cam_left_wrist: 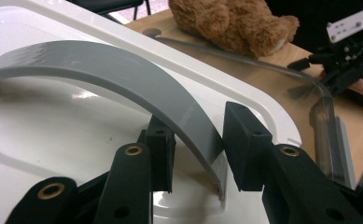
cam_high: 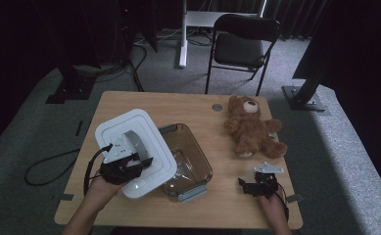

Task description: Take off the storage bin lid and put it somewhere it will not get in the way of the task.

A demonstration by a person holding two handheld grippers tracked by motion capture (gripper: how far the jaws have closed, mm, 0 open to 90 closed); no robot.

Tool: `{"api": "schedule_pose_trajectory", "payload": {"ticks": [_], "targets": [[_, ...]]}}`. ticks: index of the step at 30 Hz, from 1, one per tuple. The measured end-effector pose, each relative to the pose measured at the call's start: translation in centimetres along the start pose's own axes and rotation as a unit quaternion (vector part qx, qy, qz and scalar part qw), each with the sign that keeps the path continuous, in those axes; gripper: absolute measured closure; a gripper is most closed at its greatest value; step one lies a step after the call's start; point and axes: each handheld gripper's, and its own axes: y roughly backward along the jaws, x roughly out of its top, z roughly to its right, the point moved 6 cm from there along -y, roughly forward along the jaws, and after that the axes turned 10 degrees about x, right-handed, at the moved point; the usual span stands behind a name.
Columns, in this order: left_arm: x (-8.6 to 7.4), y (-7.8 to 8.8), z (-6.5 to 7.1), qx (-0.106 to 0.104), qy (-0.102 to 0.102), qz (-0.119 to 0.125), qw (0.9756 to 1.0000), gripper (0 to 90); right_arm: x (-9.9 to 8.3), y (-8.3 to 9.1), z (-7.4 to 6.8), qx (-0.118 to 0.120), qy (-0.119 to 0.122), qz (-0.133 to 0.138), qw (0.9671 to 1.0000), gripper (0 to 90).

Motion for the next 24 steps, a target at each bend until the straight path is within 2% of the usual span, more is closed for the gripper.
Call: {"api": "schedule_pose_trajectory", "payload": {"ticks": [9,14,19,23,24], "targets": [[-1.9,2.0,-1.7,0.004,-0.002,0.008,1.0000,65.5,0.0,0.0,0.0,-0.001,-0.001,0.000,1.0000,12.9],[-3.2,2.7,-2.9,0.009,0.006,0.006,0.9999,65.5,0.0,0.0,0.0,-0.002,-0.001,0.000,1.0000,12.9],[-4.2,3.2,-3.4,-0.001,0.008,0.013,0.9999,65.6,0.0,0.0,0.0,-0.002,-0.002,0.000,1.0000,12.8],[-5.9,2.8,-4.2,-0.008,0.021,0.005,0.9997,65.5,0.0,0.0,0.0,-0.002,-0.002,0.000,1.0000,12.9],[-5.9,2.8,-4.2,-0.008,0.021,0.005,0.9997,65.4,0.0,0.0,0.0,-0.002,-0.002,0.000,1.0000,12.9]]}}
